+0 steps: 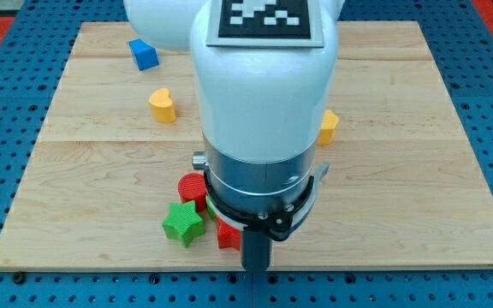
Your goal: Push the red star slightly towards up
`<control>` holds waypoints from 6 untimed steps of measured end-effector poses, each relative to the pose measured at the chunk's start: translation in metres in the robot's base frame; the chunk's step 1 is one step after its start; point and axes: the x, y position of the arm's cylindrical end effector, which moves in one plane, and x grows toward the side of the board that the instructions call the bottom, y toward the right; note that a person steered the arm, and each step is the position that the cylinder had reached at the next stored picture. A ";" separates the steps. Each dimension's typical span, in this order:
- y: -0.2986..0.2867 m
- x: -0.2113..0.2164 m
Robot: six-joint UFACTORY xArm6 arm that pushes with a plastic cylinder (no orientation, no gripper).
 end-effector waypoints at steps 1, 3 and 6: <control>-0.037 -0.005; -0.049 -0.010; -0.037 -0.090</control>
